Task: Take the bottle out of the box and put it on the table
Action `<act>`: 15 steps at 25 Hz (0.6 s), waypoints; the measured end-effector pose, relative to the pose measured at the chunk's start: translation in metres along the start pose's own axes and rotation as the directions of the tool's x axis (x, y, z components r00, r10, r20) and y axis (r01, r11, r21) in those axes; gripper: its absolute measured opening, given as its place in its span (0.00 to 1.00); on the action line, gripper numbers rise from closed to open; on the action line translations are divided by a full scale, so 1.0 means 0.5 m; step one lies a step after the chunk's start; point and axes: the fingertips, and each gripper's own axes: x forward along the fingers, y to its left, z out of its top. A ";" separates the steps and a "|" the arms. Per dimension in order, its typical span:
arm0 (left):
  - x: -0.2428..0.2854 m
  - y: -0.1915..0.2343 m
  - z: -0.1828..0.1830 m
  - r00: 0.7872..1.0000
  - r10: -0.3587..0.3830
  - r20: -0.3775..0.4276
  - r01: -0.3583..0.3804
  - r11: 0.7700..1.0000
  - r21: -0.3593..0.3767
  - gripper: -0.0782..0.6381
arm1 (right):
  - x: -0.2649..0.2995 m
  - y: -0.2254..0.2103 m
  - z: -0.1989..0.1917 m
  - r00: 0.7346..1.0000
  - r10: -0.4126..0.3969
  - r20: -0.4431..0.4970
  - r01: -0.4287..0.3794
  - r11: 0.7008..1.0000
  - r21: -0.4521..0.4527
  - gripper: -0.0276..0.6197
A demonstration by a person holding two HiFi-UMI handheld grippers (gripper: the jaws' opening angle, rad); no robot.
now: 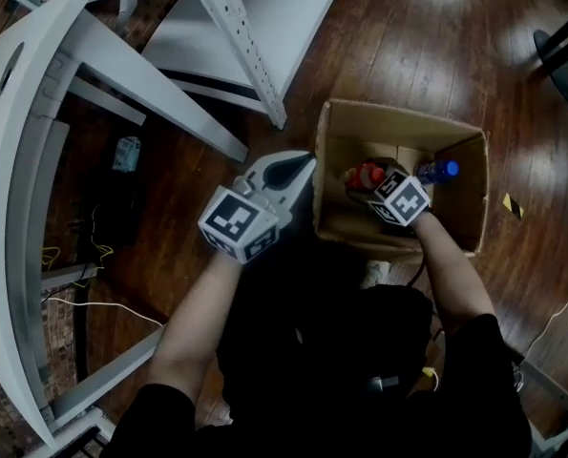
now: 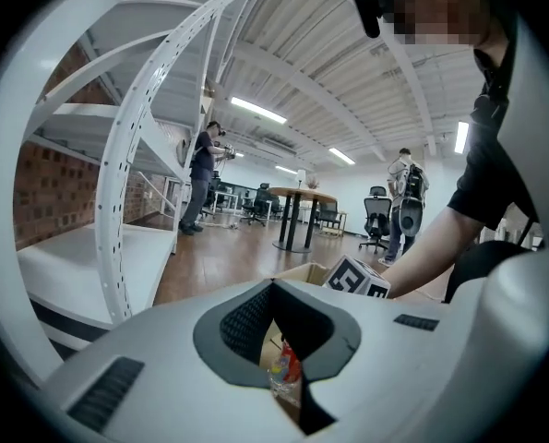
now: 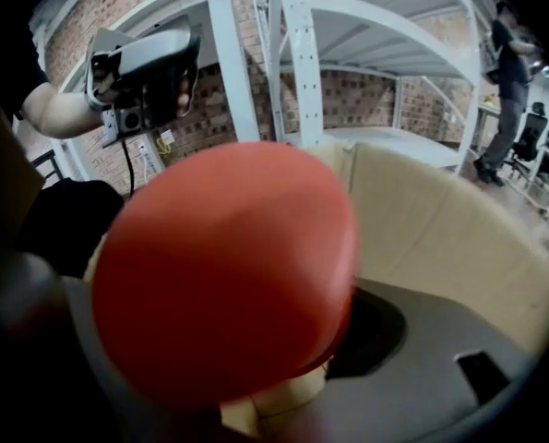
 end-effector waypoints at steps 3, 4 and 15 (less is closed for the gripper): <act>0.004 -0.011 0.070 1.000 0.020 -0.005 -0.020 0.998 -0.056 0.11 | -0.099 -0.038 0.049 0.994 -0.094 0.046 0.091 0.993 0.074 0.57; 0.006 -0.020 0.100 1.000 0.020 -0.008 -0.021 0.998 -0.063 0.11 | -0.138 -0.047 0.061 0.992 -0.114 0.047 0.109 0.988 0.108 0.57; 0.012 -0.130 0.555 1.000 0.028 0.002 -0.028 0.999 -0.041 0.11 | -0.628 -0.048 0.232 0.980 -0.199 -0.002 0.192 0.942 0.275 0.57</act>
